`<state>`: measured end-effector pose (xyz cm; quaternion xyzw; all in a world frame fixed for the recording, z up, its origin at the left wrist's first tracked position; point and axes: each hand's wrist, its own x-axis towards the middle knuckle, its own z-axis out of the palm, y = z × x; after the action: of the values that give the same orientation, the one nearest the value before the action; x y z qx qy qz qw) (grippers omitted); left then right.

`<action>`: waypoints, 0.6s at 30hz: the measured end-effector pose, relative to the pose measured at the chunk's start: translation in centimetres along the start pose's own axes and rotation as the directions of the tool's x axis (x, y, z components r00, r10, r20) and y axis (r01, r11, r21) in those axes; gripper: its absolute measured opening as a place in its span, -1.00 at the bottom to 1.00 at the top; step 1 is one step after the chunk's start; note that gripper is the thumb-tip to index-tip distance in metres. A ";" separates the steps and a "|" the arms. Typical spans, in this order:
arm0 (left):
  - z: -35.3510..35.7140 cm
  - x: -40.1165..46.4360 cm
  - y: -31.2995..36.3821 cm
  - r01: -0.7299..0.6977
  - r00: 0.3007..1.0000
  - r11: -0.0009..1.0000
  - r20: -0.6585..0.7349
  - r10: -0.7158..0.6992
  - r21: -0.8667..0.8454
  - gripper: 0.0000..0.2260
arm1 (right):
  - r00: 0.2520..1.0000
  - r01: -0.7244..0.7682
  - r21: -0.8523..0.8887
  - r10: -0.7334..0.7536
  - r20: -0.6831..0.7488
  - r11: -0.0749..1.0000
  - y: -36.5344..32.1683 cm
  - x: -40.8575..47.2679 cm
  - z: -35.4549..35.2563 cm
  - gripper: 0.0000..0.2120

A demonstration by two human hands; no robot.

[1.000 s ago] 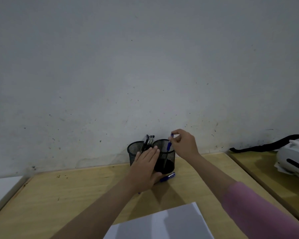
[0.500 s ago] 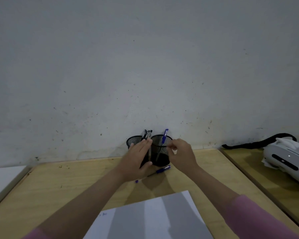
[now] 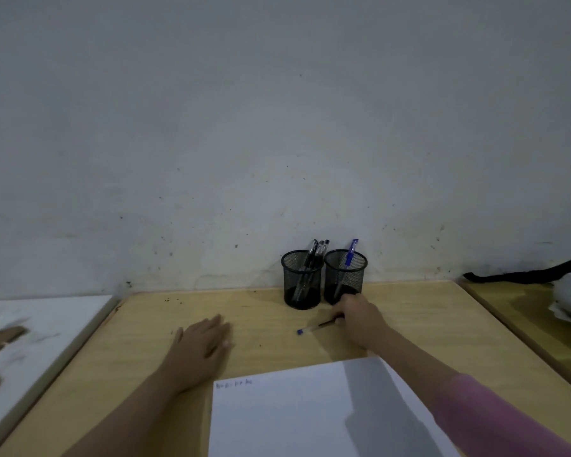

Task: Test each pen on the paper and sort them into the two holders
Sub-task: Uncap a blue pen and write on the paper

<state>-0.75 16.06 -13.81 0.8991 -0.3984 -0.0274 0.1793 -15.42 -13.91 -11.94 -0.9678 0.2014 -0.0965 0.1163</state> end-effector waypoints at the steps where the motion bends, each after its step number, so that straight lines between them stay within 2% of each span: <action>1: 0.1 0.0 -0.1 -0.003 1.000 1.000 -0.012 0.003 -0.003 -0.35 | 1.000 0.000 0.001 0.000 0.010 1.000 0.0 0.1 -0.1 -0.79; 6: 0.4 0.4 -0.7 -0.016 0.998 1.000 -0.057 0.016 -0.005 -0.34 | 0.998 0.050 0.002 -0.050 0.035 0.999 -0.3 -0.4 -1.0 -0.83; 9: -0.2 0.6 -0.3 0.008 1.000 1.000 0.020 -0.009 0.027 -0.36 | 0.996 0.072 0.289 -0.051 -0.080 0.955 -1.7 -1.5 -1.9 -0.88; 11: -1.6 1.1 1.1 0.047 0.987 0.994 0.150 -0.061 0.099 -0.50 | 0.993 0.025 0.546 0.044 -0.114 0.837 -3.4 -2.4 -2.7 -0.87; 13: -3.0 1.4 3.1 0.068 0.987 0.997 0.144 -0.071 0.030 -0.63 | 0.983 -0.025 0.752 0.153 -0.101 0.658 -5.2 -3.1 -3.2 -0.82; 15: -3.6 1.1 5.3 0.049 0.999 0.974 0.023 -0.045 -0.219 -0.67 | 0.971 -0.053 0.879 0.230 -0.065 0.473 -6.7 -3.8 -3.6 -0.85; 18: -4.0 -0.4 8.9 -0.068 0.991 0.834 -0.133 -0.006 -0.548 -0.71 | 0.954 -0.059 0.973 0.298 -0.011 0.224 -8.4 -5.0 -4.1 -0.91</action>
<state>-6.55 12.04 -7.07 0.8026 -0.3756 -0.0799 0.4564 -17.77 -5.16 -6.53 -0.6475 0.2199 -0.2794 0.6740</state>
